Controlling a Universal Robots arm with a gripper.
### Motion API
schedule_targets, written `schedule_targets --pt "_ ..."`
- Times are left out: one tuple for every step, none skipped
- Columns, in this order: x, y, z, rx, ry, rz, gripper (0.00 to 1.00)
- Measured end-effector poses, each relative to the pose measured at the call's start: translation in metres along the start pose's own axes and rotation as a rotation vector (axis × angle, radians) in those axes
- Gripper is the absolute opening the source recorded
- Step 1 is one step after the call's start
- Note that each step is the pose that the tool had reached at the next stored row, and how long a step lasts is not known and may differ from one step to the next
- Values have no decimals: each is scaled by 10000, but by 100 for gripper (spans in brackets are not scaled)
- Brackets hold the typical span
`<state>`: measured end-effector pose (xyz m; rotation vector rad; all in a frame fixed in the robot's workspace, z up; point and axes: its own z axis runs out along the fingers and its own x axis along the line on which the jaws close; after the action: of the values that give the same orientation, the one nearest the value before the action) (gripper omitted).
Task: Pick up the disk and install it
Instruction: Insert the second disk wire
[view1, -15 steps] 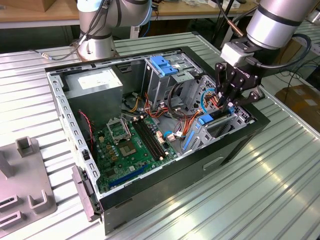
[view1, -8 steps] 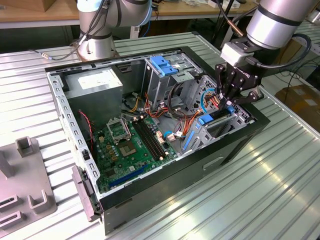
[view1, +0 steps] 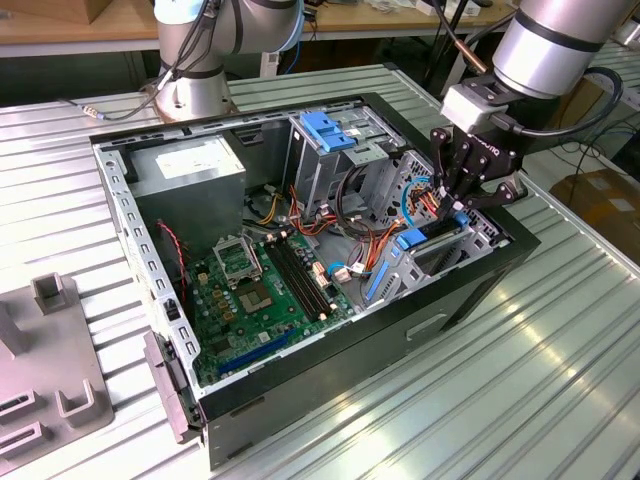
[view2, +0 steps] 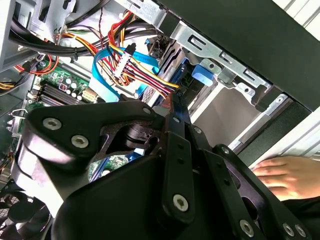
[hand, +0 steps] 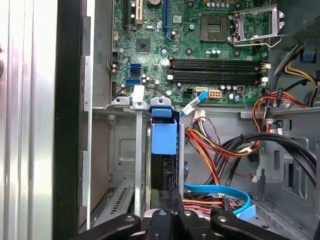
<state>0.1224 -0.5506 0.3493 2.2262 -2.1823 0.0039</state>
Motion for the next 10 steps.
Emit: schedule_targets --pt "0 0 0 0 0 -1 10" --pt "0 0 0 0 0 0 10" --pt "0 0 0 0 -1 0 10" --pt "0 1 0 0 0 0 10" --pt "0 1 0 0 -1 0 10" --pt "0 1 -9 0 -5 -1 10" --pt "0 1 -25 0 -7 -1 10" --pt "1 2 -52 0 -10 -1 10" --pt "1 2 -79 0 -10 -1 10" --pt "2 3 -131 0 -11 -1 10"
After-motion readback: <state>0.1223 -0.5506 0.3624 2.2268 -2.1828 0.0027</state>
